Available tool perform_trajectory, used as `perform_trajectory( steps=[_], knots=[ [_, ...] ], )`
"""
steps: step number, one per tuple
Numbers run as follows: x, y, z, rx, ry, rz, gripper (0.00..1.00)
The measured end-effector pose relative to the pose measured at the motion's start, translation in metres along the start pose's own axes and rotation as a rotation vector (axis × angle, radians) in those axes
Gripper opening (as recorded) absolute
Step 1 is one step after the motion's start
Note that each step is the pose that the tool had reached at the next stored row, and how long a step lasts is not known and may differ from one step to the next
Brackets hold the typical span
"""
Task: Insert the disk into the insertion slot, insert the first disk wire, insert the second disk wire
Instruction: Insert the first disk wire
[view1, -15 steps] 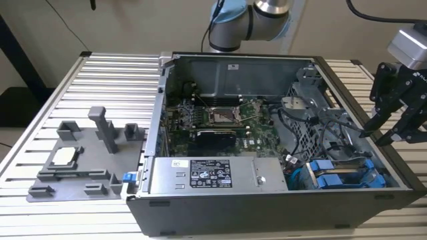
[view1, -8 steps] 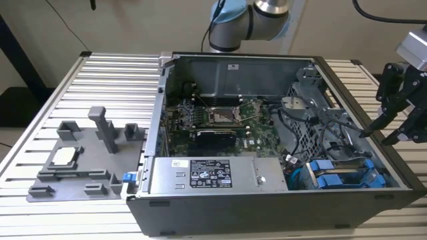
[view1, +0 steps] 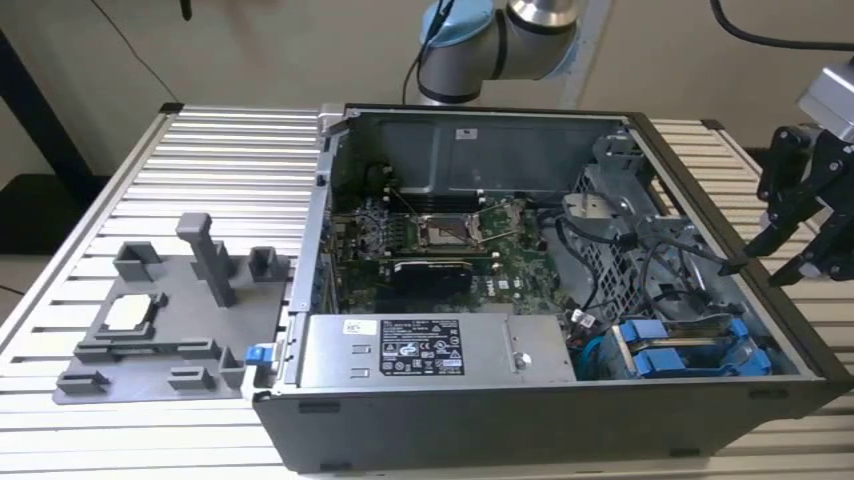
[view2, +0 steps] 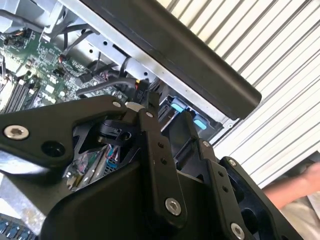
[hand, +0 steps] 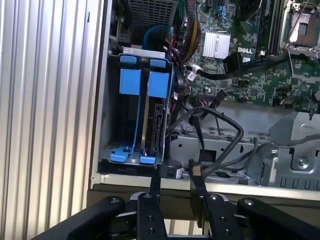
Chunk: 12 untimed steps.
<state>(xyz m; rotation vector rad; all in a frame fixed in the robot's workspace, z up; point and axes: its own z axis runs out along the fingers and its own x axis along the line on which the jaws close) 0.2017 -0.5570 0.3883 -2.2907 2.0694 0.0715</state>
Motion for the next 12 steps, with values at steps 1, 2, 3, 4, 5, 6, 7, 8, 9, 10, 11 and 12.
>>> perform_trajectory(
  steps=[1,2,3,4,5,6,7,8,9,10,11,12],
  knots=[
    [-0.001,-0.0011,0.0006,0.0,0.0,0.0,0.38],
    [-0.0017,-0.0018,0.001,0.0,-0.0001,0.0,0.38],
    [-0.002,-0.002,0.0013,0.0,-0.0003,0.0,0.38],
    [-0.0019,-0.002,0.0013,0.0,-0.0002,0.0,0.38],
    [-0.002,-0.002,0.0012,0.0,-0.0001,0.0,0.38],
    [-0.0019,-0.002,0.0012,0.0,-0.0001,0.0,0.38],
    [-0.002,-0.002,0.0012,0.0,-0.0001,0.0,0.38],
    [-0.002,-0.0021,0.0012,0.0,0.0,0.0,0.38],
    [-0.002,-0.0021,0.0012,0.0,0.0,0.0,0.38],
    [-0.0021,-0.0021,0.0013,0.0,0.0,0.0,0.38],
    [-0.0025,-0.0021,0.0013,0.0,0.0,0.0,0.38],
    [-0.0032,-0.0022,0.0014,0.0,0.0001,0.0,0.38]
  ],
)
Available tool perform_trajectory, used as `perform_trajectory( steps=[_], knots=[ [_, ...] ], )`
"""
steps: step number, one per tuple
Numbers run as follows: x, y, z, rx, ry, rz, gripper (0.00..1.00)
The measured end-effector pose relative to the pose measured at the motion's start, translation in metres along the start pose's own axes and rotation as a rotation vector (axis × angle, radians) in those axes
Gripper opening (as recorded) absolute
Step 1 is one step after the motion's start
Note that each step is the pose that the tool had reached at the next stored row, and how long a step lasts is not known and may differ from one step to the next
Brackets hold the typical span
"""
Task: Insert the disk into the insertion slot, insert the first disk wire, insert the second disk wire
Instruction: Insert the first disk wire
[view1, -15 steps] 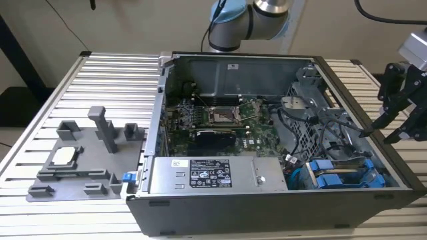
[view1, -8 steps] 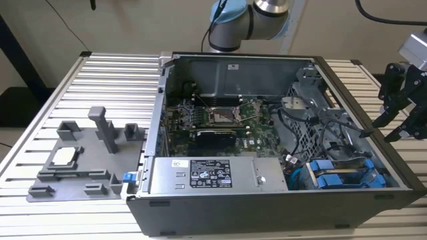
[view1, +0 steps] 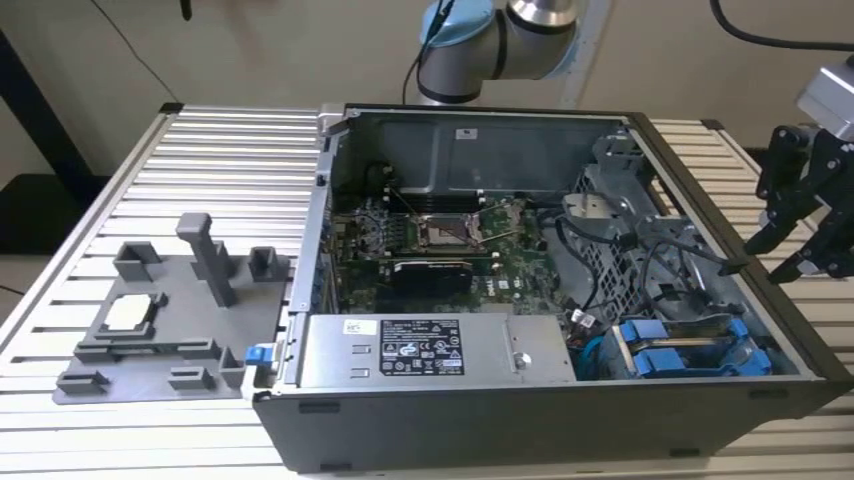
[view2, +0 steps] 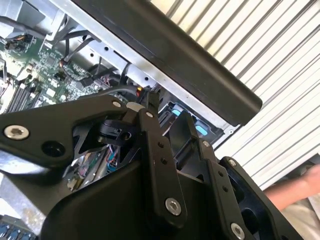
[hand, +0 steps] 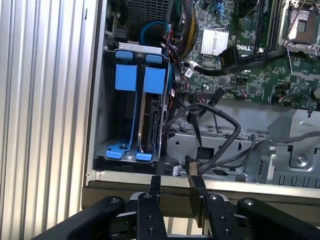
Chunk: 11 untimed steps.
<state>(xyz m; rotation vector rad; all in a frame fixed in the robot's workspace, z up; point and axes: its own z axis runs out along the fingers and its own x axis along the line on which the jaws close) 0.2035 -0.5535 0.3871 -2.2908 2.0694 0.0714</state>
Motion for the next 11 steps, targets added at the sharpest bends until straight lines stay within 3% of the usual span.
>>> perform_trajectory(
  steps=[11],
  knots=[
    [-0.0096,-0.0011,0.0104,0.0,0.0,0.0,0.38]
  ],
)
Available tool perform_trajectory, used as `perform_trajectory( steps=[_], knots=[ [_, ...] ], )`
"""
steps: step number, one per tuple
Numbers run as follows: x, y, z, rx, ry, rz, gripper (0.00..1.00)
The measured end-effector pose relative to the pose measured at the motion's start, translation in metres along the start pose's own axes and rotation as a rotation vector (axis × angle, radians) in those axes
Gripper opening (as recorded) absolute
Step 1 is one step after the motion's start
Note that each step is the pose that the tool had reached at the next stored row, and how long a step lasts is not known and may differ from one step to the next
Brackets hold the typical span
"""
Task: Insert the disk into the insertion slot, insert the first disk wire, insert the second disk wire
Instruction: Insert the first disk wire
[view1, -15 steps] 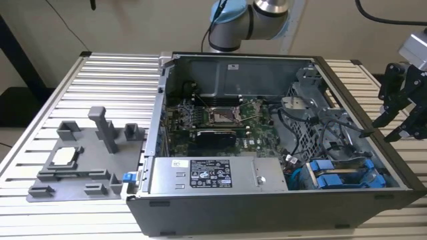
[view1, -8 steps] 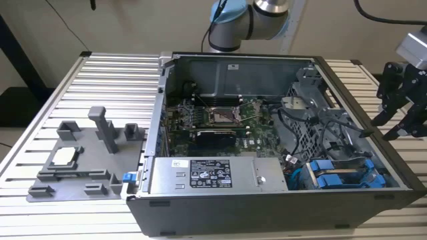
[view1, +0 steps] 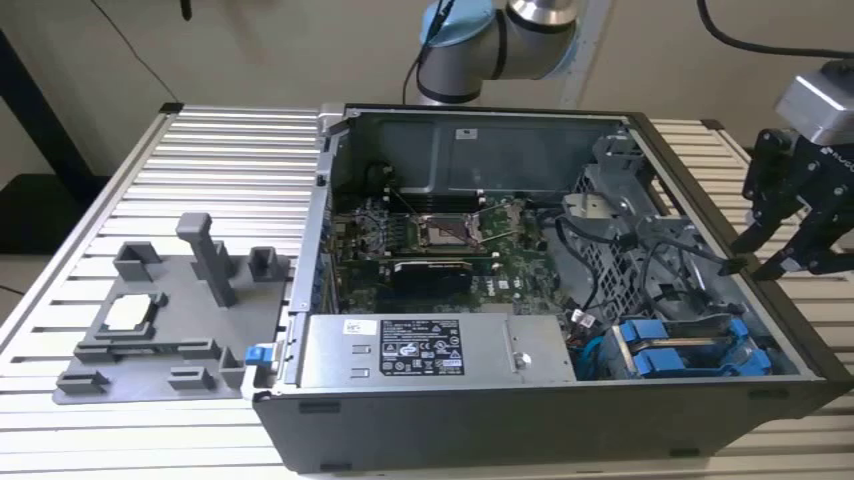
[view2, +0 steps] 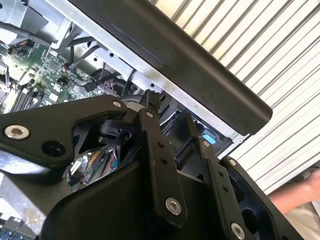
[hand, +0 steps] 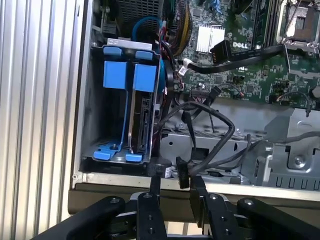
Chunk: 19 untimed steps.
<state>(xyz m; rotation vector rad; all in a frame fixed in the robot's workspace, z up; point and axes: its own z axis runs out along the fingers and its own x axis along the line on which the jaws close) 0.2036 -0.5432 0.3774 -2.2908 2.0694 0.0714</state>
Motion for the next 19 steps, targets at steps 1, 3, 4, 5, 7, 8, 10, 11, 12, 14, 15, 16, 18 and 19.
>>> perform_trajectory(
  steps=[1,3,4,5,7,8,10,11,12,14,15,16,18,19],
  knots=[
    [-0.0009,0.0,0.0007,0.0,0.0001,0.0,0.38],
    [-0.0029,0.0001,0.002,-0.0001,0.0005,0.0,0.38],
    [-0.0036,0.0005,0.0025,-0.0001,0.0007,0.0,0.38],
    [-0.0041,0.0009,0.0029,-0.0002,0.001,0.0,0.38],
    [-0.0045,0.0017,0.0038,-0.0012,0.0016,0.0,0.38],
    [-0.0046,0.0021,0.0041,-0.0026,0.0028,0.0,0.38],
    [-0.0048,0.0031,0.0045,-0.007,0.0078,0.0,0.38],
    [-0.005,0.0037,0.0049,-0.0089,0.01,0.0,0.38],
    [-0.0051,0.0043,0.0053,-0.0104,0.0119,0.0,0.38],
    [-0.0054,0.0053,0.0061,-0.0132,0.0157,0.0,0.38],
    [-0.0056,0.0057,0.0065,-0.0142,0.0173,0.0,0.38],
    [-0.006,0.0061,0.0068,-0.0143,0.0184,0.0,0.38],
    [-0.0086,0.0063,0.0073,-0.0145,0.0197,0.0,0.38],
    [-0.0096,0.0062,0.0075,-0.0146,0.0198,0.0,0.38]
  ],
)
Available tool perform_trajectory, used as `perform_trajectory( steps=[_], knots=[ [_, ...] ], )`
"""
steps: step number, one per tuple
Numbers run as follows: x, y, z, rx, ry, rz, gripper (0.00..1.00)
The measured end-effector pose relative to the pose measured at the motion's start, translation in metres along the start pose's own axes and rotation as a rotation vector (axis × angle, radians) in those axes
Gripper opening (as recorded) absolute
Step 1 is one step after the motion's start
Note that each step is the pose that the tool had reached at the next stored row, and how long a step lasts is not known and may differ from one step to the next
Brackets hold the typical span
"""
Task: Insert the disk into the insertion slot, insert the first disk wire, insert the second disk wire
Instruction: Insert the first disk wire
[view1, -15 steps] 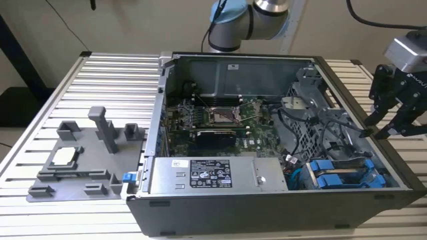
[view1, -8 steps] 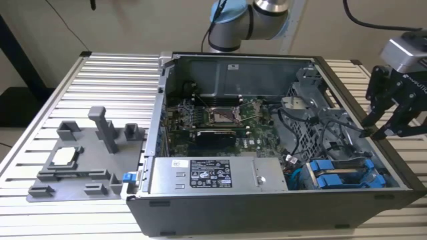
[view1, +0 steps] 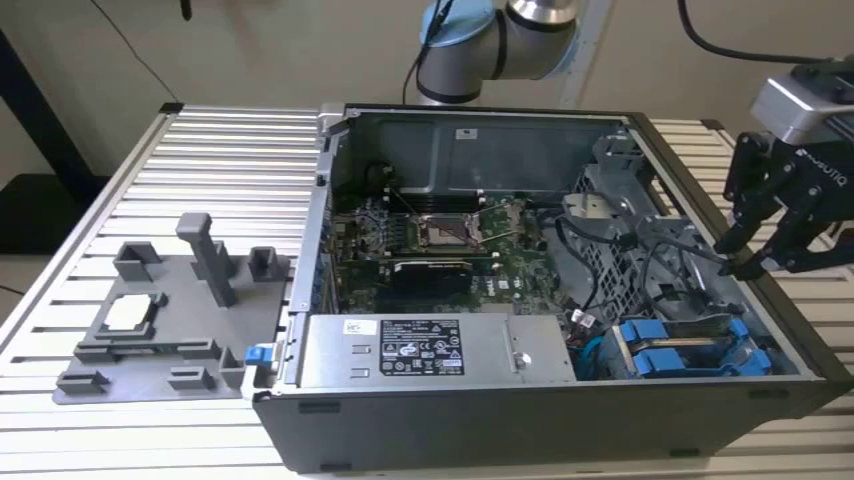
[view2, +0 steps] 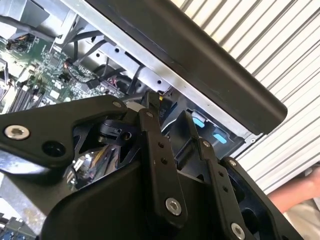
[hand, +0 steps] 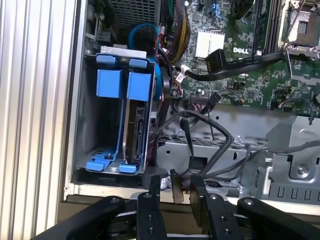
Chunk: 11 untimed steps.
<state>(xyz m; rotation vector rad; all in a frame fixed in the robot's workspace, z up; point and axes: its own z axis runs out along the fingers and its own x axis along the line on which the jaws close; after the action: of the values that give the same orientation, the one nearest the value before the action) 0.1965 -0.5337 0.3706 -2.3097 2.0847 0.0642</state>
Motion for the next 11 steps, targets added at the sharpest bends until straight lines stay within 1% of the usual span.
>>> perform_trajectory(
  steps=[4,5,6,7,11],
  knots=[
    [-0.0006,0.0,0.0001,-0.0002,0.0002,0.0,0.38],
    [-0.0006,0.0,0.0001,-0.0002,0.0003,0.0,0.35],
    [-0.0006,-0.0001,0.0,-0.0002,0.0004,0.0,0.35],
    [-0.0006,0.0,0.0,-0.0003,0.0004,0.0,0.28],
    [-0.0006,0.0,0.0,-0.0003,0.0005,0.0,0.28]
  ],
)
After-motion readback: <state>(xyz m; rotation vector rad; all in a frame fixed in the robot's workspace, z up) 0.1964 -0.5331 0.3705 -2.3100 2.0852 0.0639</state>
